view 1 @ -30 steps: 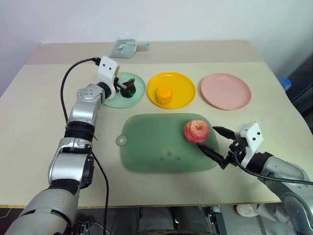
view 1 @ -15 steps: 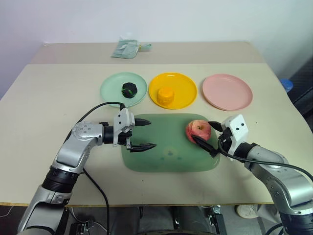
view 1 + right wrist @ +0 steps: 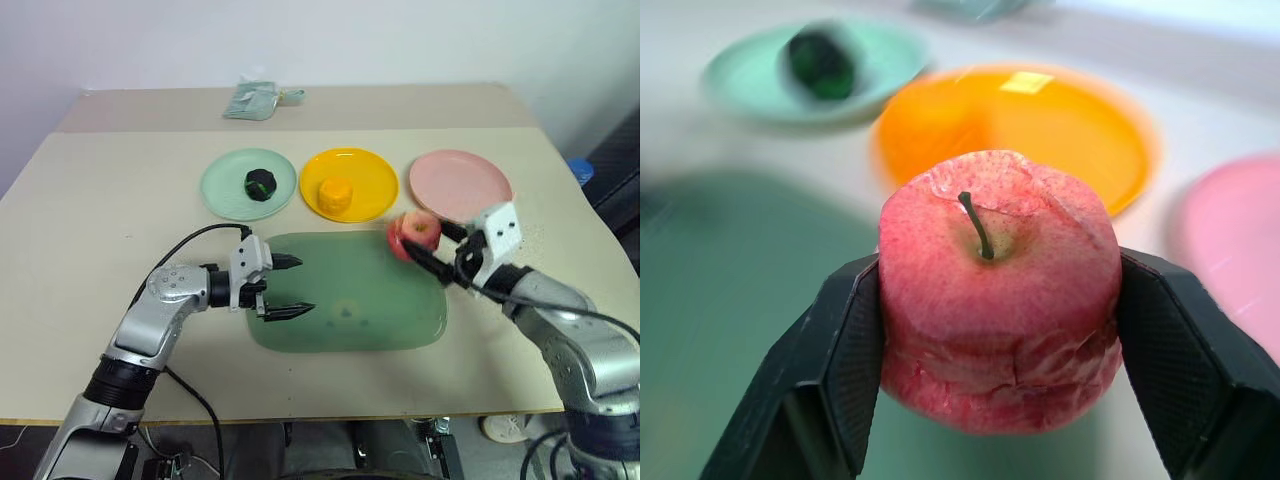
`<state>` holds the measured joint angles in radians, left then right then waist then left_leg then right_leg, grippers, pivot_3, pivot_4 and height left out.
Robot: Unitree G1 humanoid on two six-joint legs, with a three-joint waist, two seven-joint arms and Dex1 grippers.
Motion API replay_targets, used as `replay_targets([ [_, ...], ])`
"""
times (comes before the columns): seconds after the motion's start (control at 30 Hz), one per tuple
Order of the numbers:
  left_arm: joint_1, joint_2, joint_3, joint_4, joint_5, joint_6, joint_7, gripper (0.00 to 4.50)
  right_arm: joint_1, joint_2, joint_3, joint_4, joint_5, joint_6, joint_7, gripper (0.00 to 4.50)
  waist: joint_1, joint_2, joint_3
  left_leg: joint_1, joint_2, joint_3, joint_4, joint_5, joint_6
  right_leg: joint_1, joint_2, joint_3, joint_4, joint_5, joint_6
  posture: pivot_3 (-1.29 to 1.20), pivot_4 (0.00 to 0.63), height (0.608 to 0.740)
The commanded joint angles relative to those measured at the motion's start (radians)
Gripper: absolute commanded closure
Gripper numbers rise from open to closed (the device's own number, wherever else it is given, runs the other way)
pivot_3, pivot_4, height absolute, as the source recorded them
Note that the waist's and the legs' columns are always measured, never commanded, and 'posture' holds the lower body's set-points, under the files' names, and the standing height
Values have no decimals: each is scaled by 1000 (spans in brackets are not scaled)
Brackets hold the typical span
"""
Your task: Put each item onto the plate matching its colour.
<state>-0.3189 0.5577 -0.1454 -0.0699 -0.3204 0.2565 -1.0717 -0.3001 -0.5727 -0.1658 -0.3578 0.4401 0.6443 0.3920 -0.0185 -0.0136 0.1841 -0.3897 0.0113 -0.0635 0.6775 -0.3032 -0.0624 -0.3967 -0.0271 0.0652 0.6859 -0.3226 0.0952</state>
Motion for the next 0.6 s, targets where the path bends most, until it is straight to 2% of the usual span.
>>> replay_targets([
  [0.03, 8, -22, 50, -5, -19, -25, 42, 0, -217, -15, 4, 332, -154, -92, -104, 1550, 0, 0, 0, 0, 0, 0, 0, 0, 0, 0, 0, 0, 0, 0, 0, 0, 150, 740],
  [0.17, 44, -29, 66, -33, -28, -29, 56, 0, -454, -3, 9, 778, -242, -235, -149, 1550, -1, 1, 0, 0, 0, 3, 0, 0, 1, -1, 0, 1, 0, 1, 0, 0, 150, 740],
  [0.23, 65, -29, 78, -51, -32, -29, 68, 0, -523, -3, 0, 913, -253, -291, -136, 700, -2, 1, 0, -1, 0, 3, -2, -1, 1, -4, 0, 1, 0, 0, 0, 0, 150, 740],
  [0.3, 76, -29, 88, -61, -34, -28, 82, 0, -560, -8, -5, 982, -260, -341, -120, 52, -2, 1, 0, -3, 1, 4, -3, -1, 1, -6, -1, 3, 0, 0, 0, 0, 150, 740],
  [0.4, 97, -29, 114, -63, -37, -35, 112, 0, -538, -16, -5, 923, -245, -377, -54, 52, -3, 1, 0, -3, 2, 4, -2, -1, 2, -7, -2, 3, 0, 1, 1, 0, 150, 740],
  [0.6, 73, -30, 213, 45, 25, -101, 252, 0, -249, -73, 8, 536, -168, -350, 185, 52, 5, 1, 0, -3, 3, 3, 0, -1, 2, -6, -1, 3, 2, 1, 1, 0, 150, 740],
])
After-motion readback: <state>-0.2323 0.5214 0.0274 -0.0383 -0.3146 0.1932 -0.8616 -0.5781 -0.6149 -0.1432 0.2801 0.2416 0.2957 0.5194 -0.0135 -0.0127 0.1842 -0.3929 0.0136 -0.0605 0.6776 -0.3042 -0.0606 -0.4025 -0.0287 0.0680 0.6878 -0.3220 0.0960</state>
